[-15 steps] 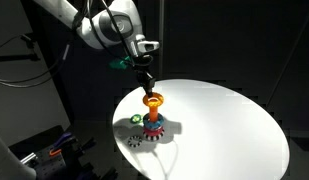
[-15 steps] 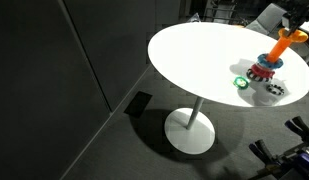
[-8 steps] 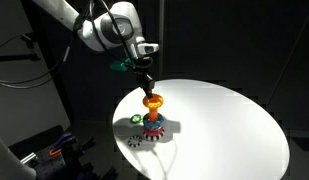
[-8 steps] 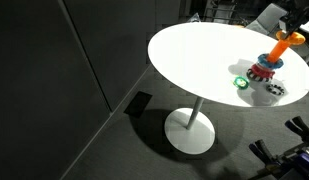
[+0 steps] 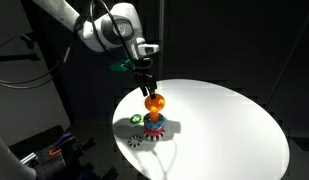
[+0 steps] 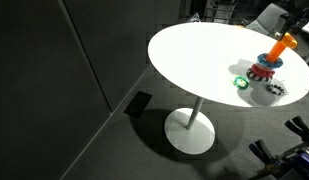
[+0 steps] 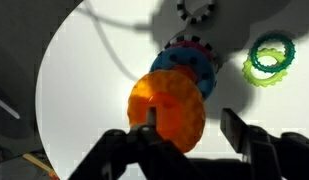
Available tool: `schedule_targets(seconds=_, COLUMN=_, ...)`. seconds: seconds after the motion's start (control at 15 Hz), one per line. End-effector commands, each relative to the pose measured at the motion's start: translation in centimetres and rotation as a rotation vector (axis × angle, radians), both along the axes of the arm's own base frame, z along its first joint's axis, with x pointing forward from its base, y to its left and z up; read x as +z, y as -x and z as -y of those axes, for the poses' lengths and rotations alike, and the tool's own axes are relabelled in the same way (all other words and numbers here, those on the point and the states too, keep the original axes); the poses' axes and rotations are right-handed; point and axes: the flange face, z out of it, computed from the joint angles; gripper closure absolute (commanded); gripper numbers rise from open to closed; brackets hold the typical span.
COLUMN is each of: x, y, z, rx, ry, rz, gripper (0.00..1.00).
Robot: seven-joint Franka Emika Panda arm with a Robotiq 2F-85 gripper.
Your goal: Pick up the orange ring and put it on the ring holder
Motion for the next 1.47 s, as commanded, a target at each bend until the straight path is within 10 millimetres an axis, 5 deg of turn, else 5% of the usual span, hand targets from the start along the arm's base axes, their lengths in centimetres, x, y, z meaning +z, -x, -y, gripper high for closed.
schedule_targets(seconds=0.0, x=0.2, y=0.1, z=0.1, rx=-0.012, ry=0.010, rz=0.012, gripper=0.02)
schedule_targets(seconds=1.4, x=1.1, y=-0.3, z=0.4, rx=-0.050, ry=-0.137, rz=0.095, gripper=0.00)
